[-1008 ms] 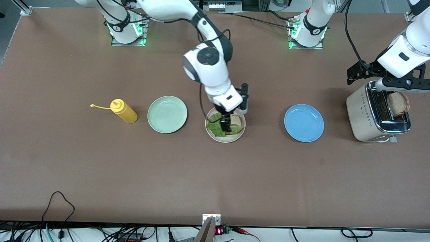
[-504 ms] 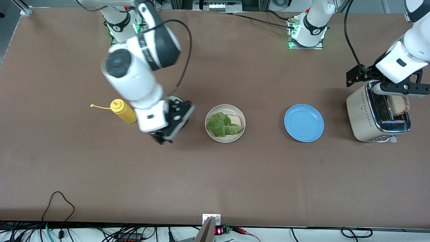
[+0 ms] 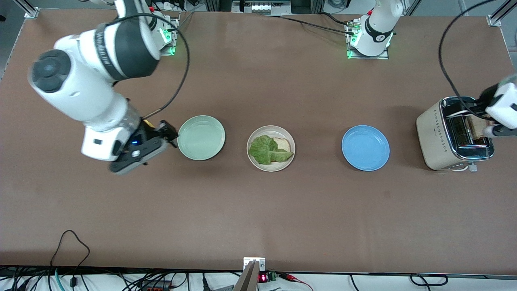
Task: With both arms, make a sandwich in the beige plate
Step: 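Withdraw the right gripper while the left gripper reaches into the toaster, then grasp the second bread slice and lift it from the toaster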
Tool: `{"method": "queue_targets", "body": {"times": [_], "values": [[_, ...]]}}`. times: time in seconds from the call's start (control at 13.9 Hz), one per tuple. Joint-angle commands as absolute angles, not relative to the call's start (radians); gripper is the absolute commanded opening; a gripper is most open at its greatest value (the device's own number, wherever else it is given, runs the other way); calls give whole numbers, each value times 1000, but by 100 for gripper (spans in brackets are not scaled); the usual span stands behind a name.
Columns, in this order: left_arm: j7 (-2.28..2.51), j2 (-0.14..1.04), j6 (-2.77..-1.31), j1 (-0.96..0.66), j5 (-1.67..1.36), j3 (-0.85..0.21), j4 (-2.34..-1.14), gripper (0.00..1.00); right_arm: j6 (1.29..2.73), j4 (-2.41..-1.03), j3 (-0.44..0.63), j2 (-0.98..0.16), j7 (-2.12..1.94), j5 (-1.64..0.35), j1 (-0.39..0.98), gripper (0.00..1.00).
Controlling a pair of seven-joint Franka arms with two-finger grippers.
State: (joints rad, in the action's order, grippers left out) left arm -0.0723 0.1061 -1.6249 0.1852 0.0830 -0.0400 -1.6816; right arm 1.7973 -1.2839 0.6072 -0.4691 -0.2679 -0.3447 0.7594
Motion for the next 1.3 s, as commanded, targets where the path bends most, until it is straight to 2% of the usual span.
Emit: {"method": "queue_targets", "body": {"times": [0.0, 0.22, 0.43, 0.58, 0.79, 0.86, 0.94, 1.01, 1.15, 1.22], "values": [[-256, 162, -1626, 274, 107, -48, -1626, 100, 1752, -1301, 665, -445, -146, -357, 775, 100], [-383, 212, -1706, 365, 89, -49, -1641, 100, 1750, -1301, 735, -437, -123, -335, 782, 100], [-446, 268, -1721, 425, 65, -49, -1646, 99, 1749, -1301, 746, -407, -117, -302, 753, 100], [-449, 305, -1723, 462, 43, -49, -1646, 96, 1735, -1301, 732, -393, -118, -301, 703, 100], [-463, 350, -1730, 506, 35, -49, -1646, 91, 1713, -1299, 629, -367, -117, -278, 588, 100], [-465, 362, -1749, 511, 35, -49, -1654, 85, 1712, -1299, 605, -364, -118, -259, 559, 100], [-463, 362, -1761, 517, 35, -49, -1670, 69, 1710, -1299, 563, -356, -118, -252, 522, 100], [-460, 362, -1755, 518, 35, -49, -1675, 46, 1710, -1301, 516, -342, -118, -229, 487, 100], [-446, 362, -1727, 518, 34, -49, -1675, 14, 1704, -1311, 395, -305, -112, -152, 409, 100], [-448, 365, -1723, 520, 34, -49, -1675, 5, 1701, -1324, 326, -289, -106, -125, 355, 100]]}}
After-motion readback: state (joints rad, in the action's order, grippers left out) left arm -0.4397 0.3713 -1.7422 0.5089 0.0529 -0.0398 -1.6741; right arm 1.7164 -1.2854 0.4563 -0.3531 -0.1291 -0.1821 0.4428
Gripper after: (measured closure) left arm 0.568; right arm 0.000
